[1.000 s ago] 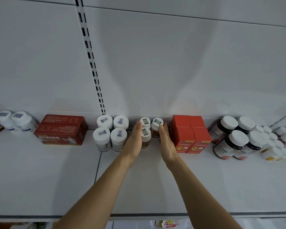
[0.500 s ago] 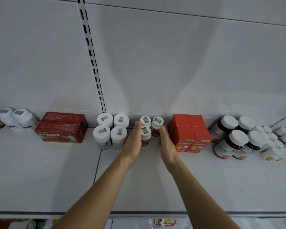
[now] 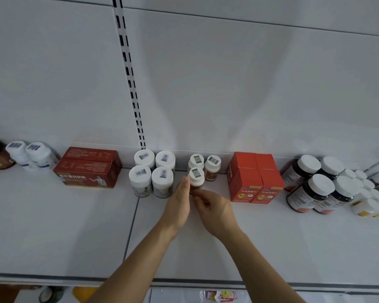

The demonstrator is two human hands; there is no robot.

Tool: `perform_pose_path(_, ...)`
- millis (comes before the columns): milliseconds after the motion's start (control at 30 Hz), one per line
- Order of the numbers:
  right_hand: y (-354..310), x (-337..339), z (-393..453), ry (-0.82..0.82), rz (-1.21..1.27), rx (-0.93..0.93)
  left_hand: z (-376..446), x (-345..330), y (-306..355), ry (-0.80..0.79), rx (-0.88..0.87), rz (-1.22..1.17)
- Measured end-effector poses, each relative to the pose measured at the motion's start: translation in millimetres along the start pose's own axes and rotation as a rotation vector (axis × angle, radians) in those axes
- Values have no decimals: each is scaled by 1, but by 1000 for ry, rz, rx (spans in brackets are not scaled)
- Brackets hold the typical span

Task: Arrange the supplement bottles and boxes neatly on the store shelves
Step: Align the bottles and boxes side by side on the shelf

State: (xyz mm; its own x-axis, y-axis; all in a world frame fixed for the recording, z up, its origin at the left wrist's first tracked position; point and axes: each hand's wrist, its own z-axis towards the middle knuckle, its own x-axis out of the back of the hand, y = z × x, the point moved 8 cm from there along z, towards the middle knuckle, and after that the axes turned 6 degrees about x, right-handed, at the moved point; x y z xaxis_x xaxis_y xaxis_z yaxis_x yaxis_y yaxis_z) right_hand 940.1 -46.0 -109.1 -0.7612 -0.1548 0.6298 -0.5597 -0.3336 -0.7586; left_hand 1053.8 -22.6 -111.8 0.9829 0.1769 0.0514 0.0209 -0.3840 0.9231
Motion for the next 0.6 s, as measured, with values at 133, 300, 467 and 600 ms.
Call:
perform_pose_path(133, 4, 0, 3, 9, -7, -23, 3, 1, -4, -4, 33, 10)
perform_pose_path(300, 3, -1, 4, 1, -30, -2, -3, 1, 2, -2, 29, 14)
perform_pose_path(467, -5, 12, -3, 102, -33, 50, -25, -1, 19, 11, -43, 114)
perform_pose_path(600, -32, 24, -9, 263, 27, 137, -48, 20, 23, 143, -191, 260)
